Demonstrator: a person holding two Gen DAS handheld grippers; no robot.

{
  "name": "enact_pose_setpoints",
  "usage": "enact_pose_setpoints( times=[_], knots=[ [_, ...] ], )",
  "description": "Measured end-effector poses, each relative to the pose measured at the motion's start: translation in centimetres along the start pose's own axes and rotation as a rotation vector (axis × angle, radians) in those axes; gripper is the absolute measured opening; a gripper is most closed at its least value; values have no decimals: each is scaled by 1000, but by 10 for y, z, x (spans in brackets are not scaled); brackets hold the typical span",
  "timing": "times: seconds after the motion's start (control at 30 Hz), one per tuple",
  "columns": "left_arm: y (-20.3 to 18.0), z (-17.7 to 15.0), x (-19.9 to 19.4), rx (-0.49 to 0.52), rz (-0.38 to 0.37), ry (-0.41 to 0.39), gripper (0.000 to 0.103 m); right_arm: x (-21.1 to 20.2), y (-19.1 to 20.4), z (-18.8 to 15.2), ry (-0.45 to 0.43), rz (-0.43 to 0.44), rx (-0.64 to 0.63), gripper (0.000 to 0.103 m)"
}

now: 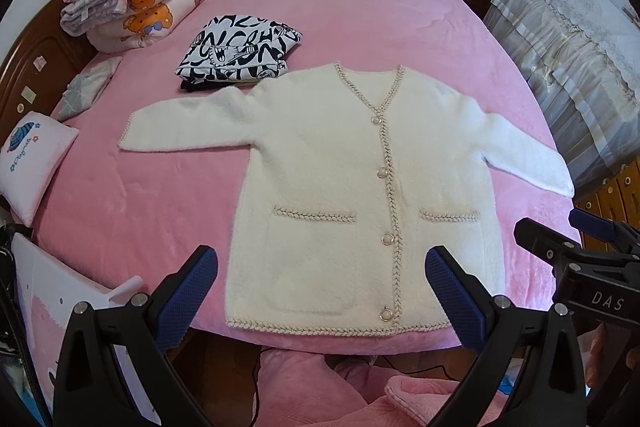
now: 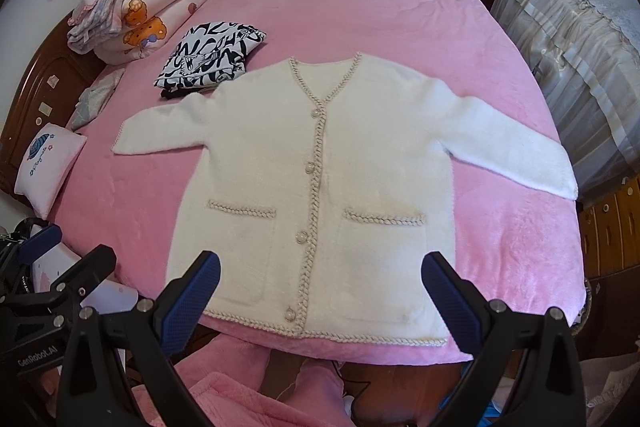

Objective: Fold large clothes

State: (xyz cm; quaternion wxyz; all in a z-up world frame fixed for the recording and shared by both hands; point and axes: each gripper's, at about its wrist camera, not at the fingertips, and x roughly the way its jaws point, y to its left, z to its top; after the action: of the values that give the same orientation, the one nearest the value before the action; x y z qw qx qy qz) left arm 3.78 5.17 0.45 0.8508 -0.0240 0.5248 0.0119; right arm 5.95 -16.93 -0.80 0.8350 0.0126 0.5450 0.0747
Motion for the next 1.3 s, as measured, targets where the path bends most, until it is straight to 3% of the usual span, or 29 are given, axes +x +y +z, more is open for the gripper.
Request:
enact_pose_setpoints(
  times=[0.23,0.47,0.6,0.83,1.07,1.3],
  knots=[
    [53,36,29,-7,-56,36,103,20,35,33,5,-3,33,101],
    [149,90,67,-106,-118,85,103,43,85,77,-7,2,96,101],
    [215,115,93,-209,-158,113,103,62,112,104,3,10,128,101],
    [330,144,146,-369,-147,141,103,96,150,143,37,-22,193,101],
    [449,142,223,-667,-208,191,102,135,174,169,87,-87,245,101],
    [526,136,300,-795,-209,227,98,188,210,191,143,-106,225,101]
  ],
)
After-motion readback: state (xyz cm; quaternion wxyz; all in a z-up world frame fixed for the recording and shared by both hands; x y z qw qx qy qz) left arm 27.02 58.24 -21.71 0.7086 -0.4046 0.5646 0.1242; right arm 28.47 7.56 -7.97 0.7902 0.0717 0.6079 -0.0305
